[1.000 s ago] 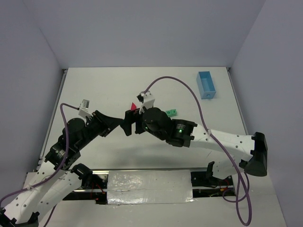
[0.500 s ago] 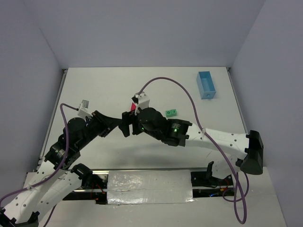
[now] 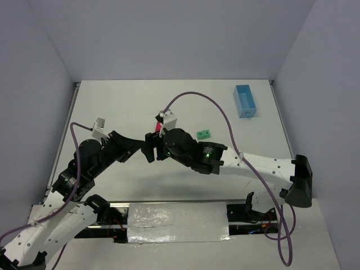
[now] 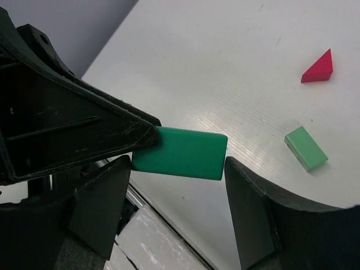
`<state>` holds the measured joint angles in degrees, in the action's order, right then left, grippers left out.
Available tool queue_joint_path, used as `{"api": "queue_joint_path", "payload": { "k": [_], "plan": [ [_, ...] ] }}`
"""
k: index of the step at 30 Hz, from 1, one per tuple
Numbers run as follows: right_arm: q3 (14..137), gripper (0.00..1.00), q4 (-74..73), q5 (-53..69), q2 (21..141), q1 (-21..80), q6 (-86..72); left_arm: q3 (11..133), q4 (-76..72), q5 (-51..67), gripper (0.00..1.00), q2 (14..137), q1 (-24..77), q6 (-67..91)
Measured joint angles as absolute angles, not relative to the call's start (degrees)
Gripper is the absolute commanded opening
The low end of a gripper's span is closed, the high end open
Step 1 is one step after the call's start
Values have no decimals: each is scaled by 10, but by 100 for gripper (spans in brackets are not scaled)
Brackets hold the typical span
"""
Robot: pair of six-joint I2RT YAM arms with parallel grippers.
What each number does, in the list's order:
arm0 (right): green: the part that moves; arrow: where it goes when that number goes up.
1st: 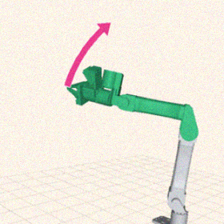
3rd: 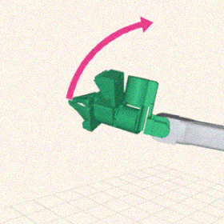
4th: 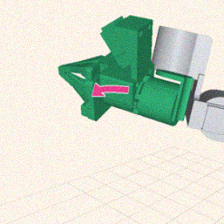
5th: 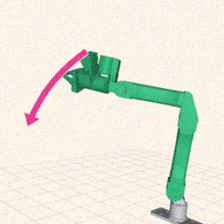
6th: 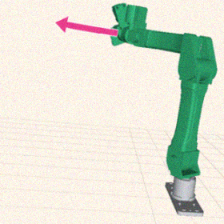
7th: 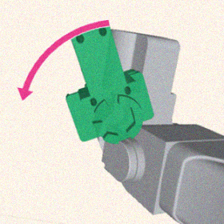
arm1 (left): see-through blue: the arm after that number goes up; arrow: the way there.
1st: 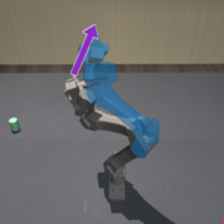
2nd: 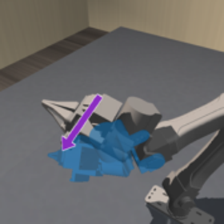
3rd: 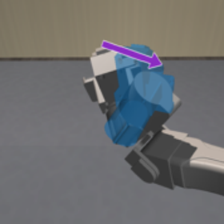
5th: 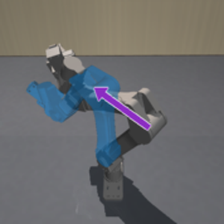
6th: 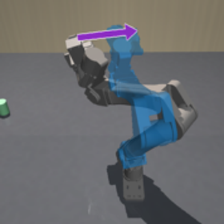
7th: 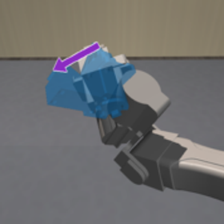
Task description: Build the wood block tower
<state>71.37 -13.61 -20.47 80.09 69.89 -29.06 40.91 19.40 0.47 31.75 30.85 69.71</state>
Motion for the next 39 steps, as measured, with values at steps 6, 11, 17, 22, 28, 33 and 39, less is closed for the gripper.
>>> {"api": "queue_joint_path", "payload": {
  "k": [6,11,17,22,28,33,39],
  "plan": [
    [714,59,-133,-212,801,699,-291,409,194,4,0,317,309,699],
    [717,34,-133,-212,805,699,-288,409,195,0,4,318,308,702],
    [717,23,-128,-193,806,699,-268,409,193,1,99,318,309,697],
    [690,23,-121,-173,802,677,-249,457,278,-57,100,340,309,661],
    [606,23,-139,-161,763,555,-217,573,409,-219,99,365,309,584],
    [596,22,-166,-155,766,425,-155,614,450,-290,99,354,309,457],
    [611,23,-189,-150,840,329,-90,546,432,-334,100,349,309,334]
  ]
}}
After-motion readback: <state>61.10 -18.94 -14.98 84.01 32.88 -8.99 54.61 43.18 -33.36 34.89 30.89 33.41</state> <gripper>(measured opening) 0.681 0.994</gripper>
